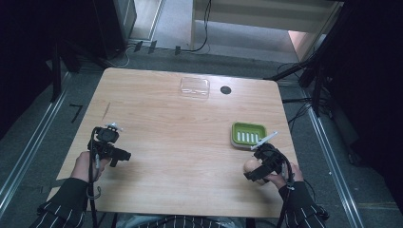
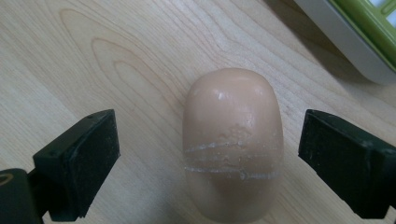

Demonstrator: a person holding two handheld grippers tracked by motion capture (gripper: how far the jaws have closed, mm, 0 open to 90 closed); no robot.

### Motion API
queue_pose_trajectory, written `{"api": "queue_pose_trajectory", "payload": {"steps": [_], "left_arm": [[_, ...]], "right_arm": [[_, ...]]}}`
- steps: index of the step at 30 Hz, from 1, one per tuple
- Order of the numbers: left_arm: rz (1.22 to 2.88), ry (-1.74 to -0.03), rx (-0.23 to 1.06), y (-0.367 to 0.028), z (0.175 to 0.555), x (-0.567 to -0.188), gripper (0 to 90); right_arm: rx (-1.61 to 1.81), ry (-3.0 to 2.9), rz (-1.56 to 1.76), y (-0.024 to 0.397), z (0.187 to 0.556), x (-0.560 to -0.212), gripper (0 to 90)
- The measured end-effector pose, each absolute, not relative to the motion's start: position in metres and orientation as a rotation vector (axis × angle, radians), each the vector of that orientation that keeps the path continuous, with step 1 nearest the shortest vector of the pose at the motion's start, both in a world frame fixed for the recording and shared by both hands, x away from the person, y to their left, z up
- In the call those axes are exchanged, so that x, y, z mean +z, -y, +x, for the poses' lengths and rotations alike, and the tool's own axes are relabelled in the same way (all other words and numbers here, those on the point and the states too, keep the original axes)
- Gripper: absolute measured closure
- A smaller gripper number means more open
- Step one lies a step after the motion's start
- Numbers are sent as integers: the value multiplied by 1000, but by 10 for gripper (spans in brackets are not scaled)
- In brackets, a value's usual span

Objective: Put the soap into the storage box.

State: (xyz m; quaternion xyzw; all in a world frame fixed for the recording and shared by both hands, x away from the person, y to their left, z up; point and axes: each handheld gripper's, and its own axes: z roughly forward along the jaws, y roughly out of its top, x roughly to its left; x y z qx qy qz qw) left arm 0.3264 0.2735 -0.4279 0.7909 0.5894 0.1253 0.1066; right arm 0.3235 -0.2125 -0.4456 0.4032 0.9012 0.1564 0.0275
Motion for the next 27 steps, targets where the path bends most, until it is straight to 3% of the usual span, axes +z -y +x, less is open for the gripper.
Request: {"api": "queue_pose_trajectory", "payload": {"steps": [27], "left_arm": [[2341,-1727,371,-272,326,-429,148]], "right_arm": [[383,-2828,1250,218,335,-458,101]]}}
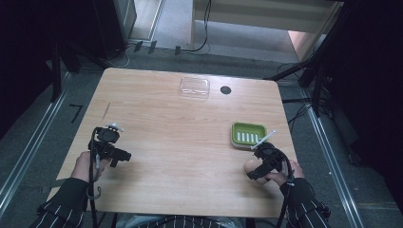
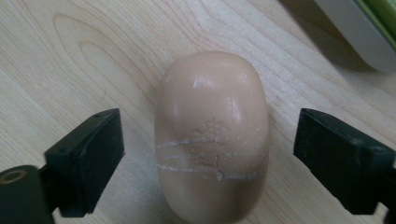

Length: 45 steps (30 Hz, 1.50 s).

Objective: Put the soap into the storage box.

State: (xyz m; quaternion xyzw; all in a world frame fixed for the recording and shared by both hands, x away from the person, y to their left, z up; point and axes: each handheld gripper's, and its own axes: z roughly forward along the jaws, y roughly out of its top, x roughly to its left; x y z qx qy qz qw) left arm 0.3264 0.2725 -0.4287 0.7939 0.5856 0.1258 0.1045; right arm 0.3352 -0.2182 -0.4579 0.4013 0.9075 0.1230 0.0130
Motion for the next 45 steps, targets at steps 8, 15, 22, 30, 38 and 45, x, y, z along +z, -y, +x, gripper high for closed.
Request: {"api": "queue_pose_trajectory", "payload": {"steps": [8,15,22,30,38,45], "left_arm": [[2343,-1726,369,-272,326,-429,148],[2346,-1729,369,-273,327,-429,148],[2347,-1729,365,-272,326,-429,148],[2348,-1729,365,-273,327,-429,148],[2347,-1730,368,-273,326,-429,148],[2347,-1728,368,-273,326,-429,148]], "right_arm": [[309,-2877,1230,220,341,-465,131],[269,-2894,1191,217,341,-467,138],[236,-2901,1165,215,342,-469,170],[203,-2915,1138,213,344,-471,247],[175,-2905,1105,210,341,-469,330],[166,-2887,1087,208,339,-469,334]]}}
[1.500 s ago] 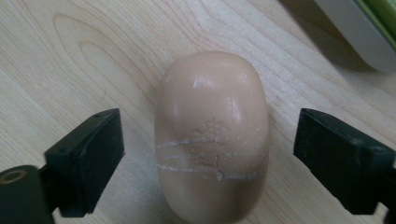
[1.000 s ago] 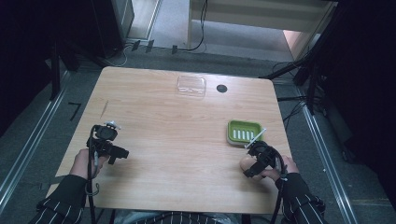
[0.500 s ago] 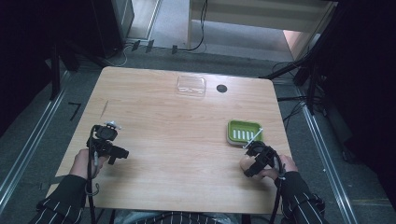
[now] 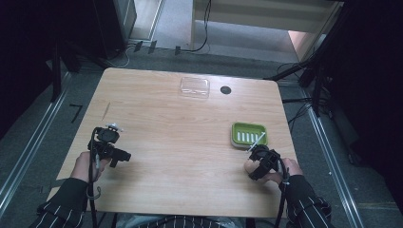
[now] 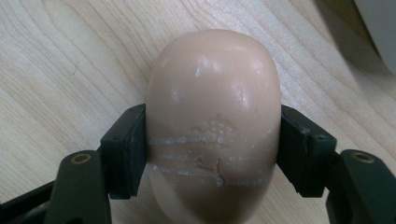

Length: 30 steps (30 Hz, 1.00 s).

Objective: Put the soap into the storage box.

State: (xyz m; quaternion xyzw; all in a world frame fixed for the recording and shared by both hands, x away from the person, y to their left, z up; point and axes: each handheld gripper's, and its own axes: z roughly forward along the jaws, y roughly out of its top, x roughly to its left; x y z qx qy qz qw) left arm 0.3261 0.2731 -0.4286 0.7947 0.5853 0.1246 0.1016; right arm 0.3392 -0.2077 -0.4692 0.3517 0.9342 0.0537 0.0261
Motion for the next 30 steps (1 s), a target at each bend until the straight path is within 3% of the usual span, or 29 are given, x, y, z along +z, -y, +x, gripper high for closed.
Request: {"api": "queue_pose_trajectory", "payload": {"steps": [30], "left_arm": [[2349,-1730,367,-273,326,-428,148]], "right_arm": [[239,-2887,1077,207,338,-457,336]]}}
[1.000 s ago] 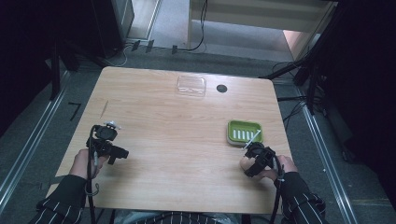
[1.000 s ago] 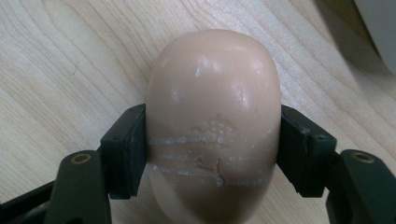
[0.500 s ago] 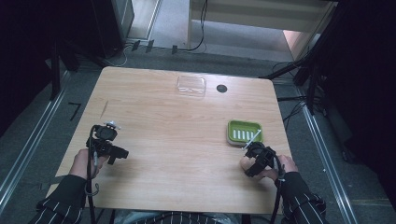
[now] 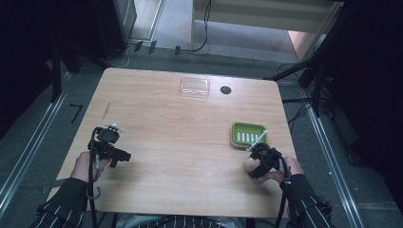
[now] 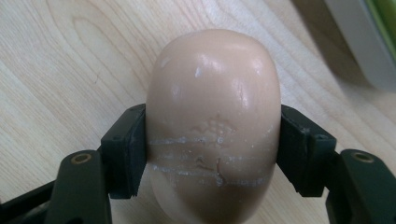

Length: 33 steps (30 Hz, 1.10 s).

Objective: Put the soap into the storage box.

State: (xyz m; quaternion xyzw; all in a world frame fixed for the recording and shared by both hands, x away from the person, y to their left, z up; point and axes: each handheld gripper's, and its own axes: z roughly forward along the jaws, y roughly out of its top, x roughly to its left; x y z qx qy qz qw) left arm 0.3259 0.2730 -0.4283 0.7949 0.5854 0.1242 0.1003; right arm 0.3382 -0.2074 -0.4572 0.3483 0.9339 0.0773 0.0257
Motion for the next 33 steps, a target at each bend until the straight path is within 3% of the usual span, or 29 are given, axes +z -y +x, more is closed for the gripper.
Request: {"api": "queue_pose_trajectory", "payload": {"steps": [33], "left_arm": [[2354,-1725,362,-272,325,-429,148]], "right_arm": [[289,-2908,958,208,348,-433,336]]}}
